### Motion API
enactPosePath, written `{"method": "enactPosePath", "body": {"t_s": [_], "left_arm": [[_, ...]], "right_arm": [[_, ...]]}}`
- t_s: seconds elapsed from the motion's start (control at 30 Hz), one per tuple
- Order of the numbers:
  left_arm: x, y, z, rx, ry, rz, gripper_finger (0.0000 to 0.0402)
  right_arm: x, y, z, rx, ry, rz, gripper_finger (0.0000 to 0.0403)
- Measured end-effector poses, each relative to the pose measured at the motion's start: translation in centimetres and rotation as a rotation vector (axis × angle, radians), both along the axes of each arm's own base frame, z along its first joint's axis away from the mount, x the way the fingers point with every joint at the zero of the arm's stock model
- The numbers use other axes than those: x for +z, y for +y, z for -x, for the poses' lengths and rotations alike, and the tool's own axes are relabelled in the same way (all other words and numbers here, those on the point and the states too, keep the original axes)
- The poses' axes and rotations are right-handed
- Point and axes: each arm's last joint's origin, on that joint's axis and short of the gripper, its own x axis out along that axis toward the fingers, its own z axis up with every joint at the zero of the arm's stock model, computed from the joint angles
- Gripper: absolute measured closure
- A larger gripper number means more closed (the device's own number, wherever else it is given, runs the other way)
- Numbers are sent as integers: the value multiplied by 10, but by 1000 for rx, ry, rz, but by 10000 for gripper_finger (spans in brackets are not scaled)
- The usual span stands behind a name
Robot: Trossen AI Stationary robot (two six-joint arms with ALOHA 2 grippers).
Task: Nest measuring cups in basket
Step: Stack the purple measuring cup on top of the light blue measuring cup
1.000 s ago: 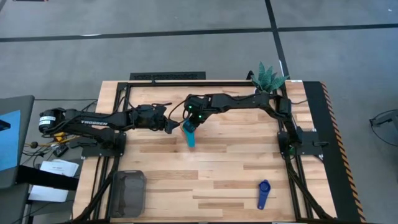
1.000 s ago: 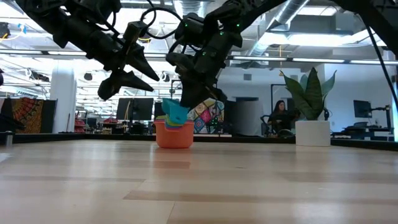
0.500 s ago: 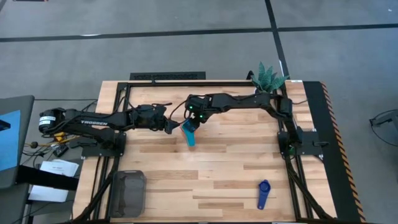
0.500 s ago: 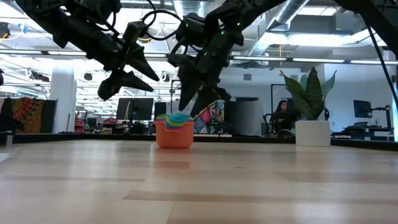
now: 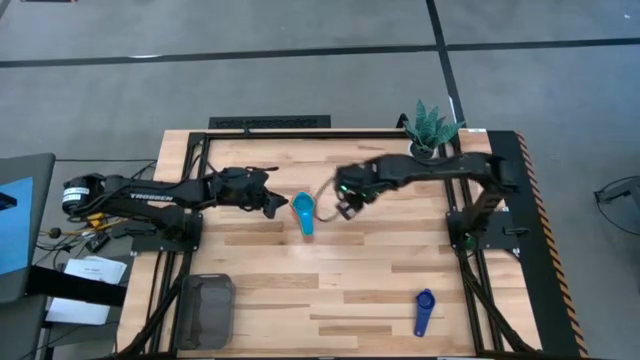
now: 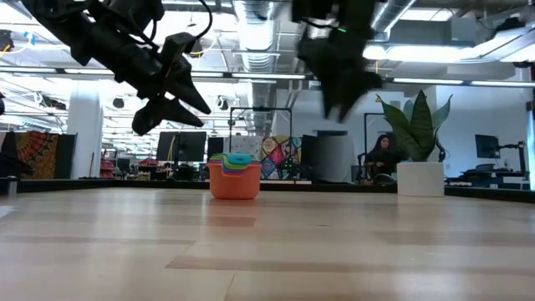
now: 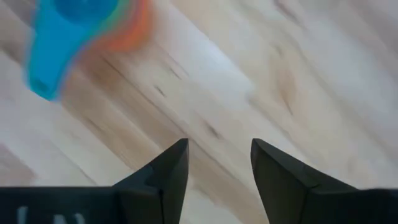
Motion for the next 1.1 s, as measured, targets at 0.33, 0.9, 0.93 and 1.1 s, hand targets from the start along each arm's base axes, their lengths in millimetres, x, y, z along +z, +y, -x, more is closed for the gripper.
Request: {"method": "enactPosePath", "body": {"t_s": [0.33,0.9,0.93,1.1], "left_arm": [[-2,10,3,-14,44,-80,283],[-2,20,6,-36,46,-99,283],[-2,20,6,-37,46,-99,283],[-2,20,6,-44,44,-95,283]], "right_arm": [[-27,89,98,-93,143,-247,241],[-76,204,165,-192,292,-380,185],[-81,208,166,-198,295,-395,184],[-96,218,172,-224,280,-438,184]]}}
